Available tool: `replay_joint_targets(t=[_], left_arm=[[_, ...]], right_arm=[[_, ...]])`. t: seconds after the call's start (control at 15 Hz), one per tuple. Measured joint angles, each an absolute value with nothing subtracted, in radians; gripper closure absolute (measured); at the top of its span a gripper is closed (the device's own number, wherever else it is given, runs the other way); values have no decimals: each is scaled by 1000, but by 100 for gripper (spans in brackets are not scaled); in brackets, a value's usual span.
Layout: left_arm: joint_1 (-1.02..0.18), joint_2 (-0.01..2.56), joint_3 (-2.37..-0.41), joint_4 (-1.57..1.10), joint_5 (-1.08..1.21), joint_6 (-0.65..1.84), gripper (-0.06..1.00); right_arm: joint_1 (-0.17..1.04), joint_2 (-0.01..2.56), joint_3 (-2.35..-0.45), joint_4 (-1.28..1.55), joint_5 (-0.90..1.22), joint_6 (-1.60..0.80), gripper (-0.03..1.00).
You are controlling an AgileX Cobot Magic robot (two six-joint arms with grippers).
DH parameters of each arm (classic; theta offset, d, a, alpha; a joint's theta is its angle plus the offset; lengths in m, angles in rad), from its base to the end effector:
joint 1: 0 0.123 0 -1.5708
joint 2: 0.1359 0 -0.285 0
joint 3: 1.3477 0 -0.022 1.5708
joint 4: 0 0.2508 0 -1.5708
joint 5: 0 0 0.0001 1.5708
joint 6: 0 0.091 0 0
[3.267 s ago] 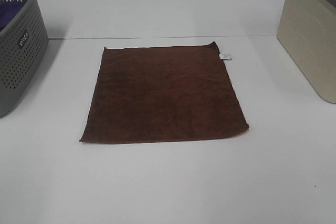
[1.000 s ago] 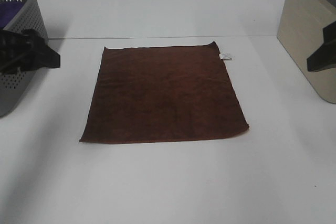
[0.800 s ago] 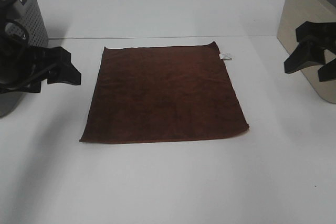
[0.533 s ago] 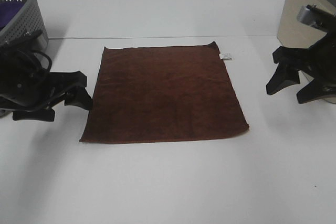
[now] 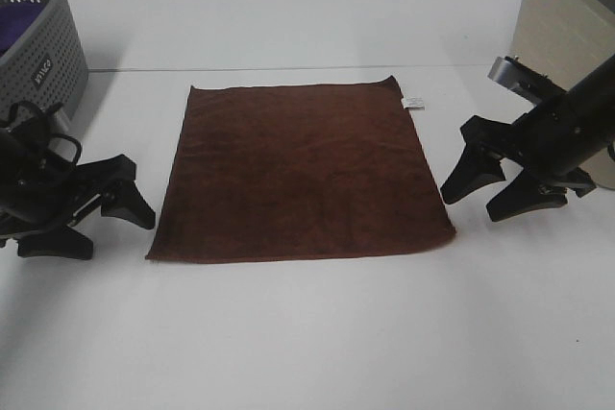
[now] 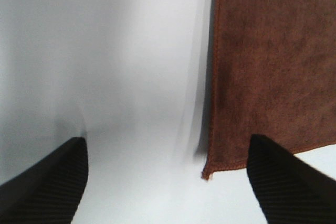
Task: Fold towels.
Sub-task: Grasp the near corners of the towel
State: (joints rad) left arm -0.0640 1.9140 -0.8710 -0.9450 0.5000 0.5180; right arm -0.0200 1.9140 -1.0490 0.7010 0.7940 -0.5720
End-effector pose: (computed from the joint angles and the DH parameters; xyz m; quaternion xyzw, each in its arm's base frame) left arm 0.3163 -0.0558 0.1038 -0.1149 0.9624 -0.2231 0.1040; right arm 0.3368 0.0352 0.1355 -0.0242 0.9693 0.2342 0.0709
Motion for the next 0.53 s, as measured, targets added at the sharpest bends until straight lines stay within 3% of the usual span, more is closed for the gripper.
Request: replay_joint_targets(t=[0.27,0.53], left_arm=[[-22,1977,-886,-1261,624,828,18],[-22,2018,-891,-1364,638,920,18]], right_arm=[[-117,1943,-1050,729,803,-619,29],[-113,2006,-1058,782,809,-655,29]])
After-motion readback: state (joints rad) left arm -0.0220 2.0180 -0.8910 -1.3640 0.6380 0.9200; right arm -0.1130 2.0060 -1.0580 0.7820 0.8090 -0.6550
